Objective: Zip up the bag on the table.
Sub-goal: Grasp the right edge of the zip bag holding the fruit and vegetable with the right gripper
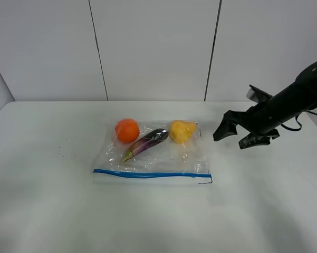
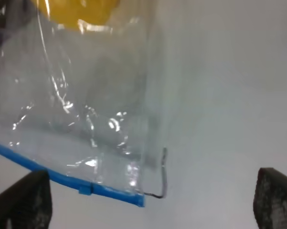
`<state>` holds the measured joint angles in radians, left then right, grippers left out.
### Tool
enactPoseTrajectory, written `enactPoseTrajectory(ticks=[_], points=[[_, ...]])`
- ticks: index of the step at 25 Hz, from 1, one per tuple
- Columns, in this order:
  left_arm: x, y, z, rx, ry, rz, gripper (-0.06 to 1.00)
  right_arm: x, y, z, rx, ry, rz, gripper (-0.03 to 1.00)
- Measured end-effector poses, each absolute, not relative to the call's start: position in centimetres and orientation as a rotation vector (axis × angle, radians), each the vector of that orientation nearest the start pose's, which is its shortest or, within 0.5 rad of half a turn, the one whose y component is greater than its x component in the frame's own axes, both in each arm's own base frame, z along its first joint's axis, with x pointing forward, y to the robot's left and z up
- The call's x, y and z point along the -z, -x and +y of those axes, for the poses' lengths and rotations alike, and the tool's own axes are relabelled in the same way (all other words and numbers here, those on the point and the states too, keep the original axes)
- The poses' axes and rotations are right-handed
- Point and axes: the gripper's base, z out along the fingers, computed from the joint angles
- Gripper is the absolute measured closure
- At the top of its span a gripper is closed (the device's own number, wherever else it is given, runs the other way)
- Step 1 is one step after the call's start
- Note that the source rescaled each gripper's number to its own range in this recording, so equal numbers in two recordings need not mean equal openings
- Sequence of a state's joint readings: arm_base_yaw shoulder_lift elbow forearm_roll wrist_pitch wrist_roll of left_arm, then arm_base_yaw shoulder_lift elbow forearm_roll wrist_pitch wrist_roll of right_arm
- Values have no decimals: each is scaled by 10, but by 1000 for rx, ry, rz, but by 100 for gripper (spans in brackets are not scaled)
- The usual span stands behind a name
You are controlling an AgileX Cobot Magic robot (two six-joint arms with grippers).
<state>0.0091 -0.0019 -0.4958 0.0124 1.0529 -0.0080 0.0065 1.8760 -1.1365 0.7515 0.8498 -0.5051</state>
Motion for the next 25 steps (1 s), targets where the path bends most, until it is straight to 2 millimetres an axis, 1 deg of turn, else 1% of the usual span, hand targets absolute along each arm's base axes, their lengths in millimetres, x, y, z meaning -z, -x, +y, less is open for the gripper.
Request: enactPoseTrajectory(ticks=[3, 6, 12, 16, 19, 21, 25], points=[[-277, 4, 1, -16, 18, 2039, 7, -155, -354, 56, -921, 31, 2835, 3], [-277, 4, 1, -16, 18, 2039, 7, -147, -356, 60, -1017, 51, 2809, 3], [-277, 4, 1, -16, 18, 2039, 7, -127, -355, 67, -1171, 60, 2824, 4], [-277, 4, 1, -16, 18, 2039, 7, -129, -353, 69, -1233, 74, 2814, 6], [-277, 4, 1, -16, 18, 2039, 7, -132, -351, 69, -1246, 68, 2808, 6], [-277, 4, 1, -16, 18, 2039, 7, -133, -344, 67, -1246, 60, 2811, 6], [-277, 4, 1, -16, 18, 2039, 7, -127, -329, 62, -1256, 40, 2818, 6]])
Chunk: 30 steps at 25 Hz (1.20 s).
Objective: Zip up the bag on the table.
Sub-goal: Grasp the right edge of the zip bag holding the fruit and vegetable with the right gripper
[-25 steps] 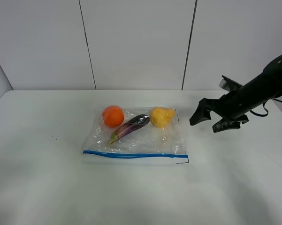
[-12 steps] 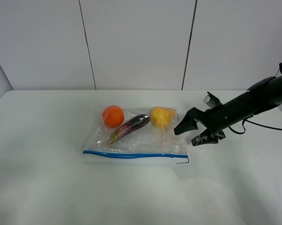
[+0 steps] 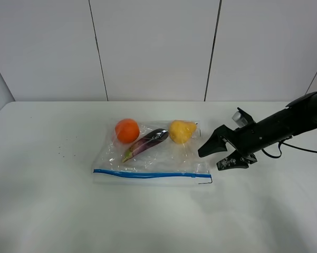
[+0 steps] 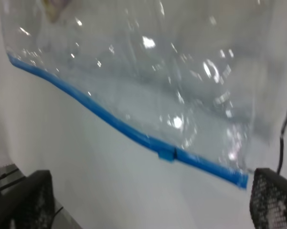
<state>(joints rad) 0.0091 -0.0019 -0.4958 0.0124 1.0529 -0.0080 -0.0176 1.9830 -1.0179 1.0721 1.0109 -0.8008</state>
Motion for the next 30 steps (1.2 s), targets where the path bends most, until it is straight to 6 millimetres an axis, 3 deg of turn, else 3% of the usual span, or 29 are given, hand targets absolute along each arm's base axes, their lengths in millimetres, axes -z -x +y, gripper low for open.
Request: enactPoseTrajectory(ticks=[11, 15, 30], points=[[-277, 4, 1, -16, 18, 2039, 7, -132, -351, 52, -1305, 41, 2707, 10], [-277, 4, 1, -16, 18, 2039, 7, -120, -351, 55, -1411, 78, 2728, 11], [-277, 4, 1, -16, 18, 2039, 7, -97, -354, 45, -1360, 41, 2751, 12]])
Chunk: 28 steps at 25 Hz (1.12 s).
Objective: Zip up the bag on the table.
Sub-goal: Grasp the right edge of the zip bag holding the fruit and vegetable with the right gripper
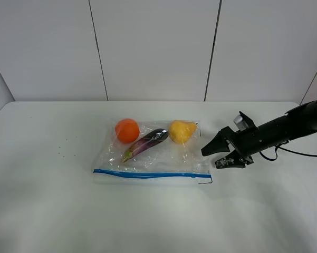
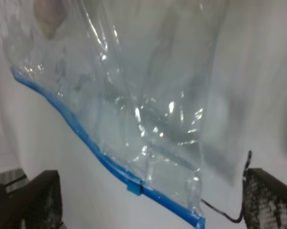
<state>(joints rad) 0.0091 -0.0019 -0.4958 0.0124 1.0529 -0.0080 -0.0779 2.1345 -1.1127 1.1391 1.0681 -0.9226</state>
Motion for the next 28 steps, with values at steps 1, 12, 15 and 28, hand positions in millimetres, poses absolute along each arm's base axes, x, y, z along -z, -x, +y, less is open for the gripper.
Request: enactPoseTrajectory(ticks=[1, 12, 15, 28], points=[[-277, 4, 1, -16, 18, 2039, 7, -97, -354, 45, -1359, 41, 2749, 12], [-277, 4, 1, -16, 18, 2039, 7, -80, -356, 48, -1463, -44, 2720, 12], [-277, 4, 1, -16, 18, 2039, 7, -73, -355, 49, -1479, -51, 2723, 14], [-277, 4, 1, -16, 18, 2039, 7, -71, -352, 77, -1480, 71, 2743, 16]])
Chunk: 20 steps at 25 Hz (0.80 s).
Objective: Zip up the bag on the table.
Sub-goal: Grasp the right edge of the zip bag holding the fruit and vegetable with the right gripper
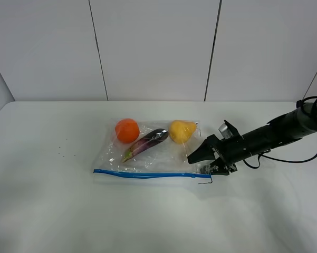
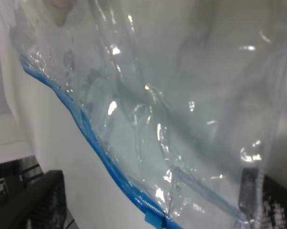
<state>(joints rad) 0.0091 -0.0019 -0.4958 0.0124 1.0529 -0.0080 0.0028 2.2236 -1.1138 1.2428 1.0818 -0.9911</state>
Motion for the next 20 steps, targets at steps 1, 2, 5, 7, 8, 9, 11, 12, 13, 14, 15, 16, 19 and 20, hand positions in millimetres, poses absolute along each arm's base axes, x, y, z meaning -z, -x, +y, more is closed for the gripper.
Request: enactPoseTrajectory(ticks=[1, 2, 5, 7, 8, 9, 11, 12, 13, 14, 15, 16, 19, 20], points=[[-277, 4, 1, -16, 18, 2039, 7, -71, -352, 77, -1475, 74, 2745, 16], [-277, 4, 1, -16, 18, 2039, 7, -71, -351, 77, -1470, 77, 2748, 17], [-277, 4, 1, -16, 18, 2039, 7, -71, -352, 76, -1465, 75, 2749, 26], [-277, 4, 1, -16, 18, 2039, 7, -70, -351, 76, -1464, 76, 2750, 30], [-277, 4, 1, -16, 18, 2039, 7, -70, -351, 76, -1465, 77, 2750, 33], [-277, 4, 1, -16, 18, 2039, 7, -70, -351, 76, -1465, 77, 2750, 35], [-277, 4, 1, -16, 18, 2039, 7, -70, -351, 76, -1465, 78, 2751, 42], [-277, 4, 1, -16, 18, 2039, 7, -70, -351, 76, -1464, 79, 2752, 45], [-277, 4, 1, -16, 18, 2039, 7, -70, -351, 76, -1464, 79, 2752, 49], [-277, 4, 1, -16, 18, 2039, 7, -70, -351, 76, -1465, 78, 2752, 51], [-277, 4, 1, -16, 18, 2039, 7, -70, -351, 76, -1465, 78, 2752, 54], [-277, 4, 1, -16, 18, 2039, 7, -71, -351, 76, -1468, 80, 2752, 55], [-277, 4, 1, -16, 18, 2039, 7, -71, -351, 76, -1475, 84, 2752, 57], [-277, 4, 1, -16, 18, 2039, 7, -71, -351, 76, -1475, 84, 2752, 59]])
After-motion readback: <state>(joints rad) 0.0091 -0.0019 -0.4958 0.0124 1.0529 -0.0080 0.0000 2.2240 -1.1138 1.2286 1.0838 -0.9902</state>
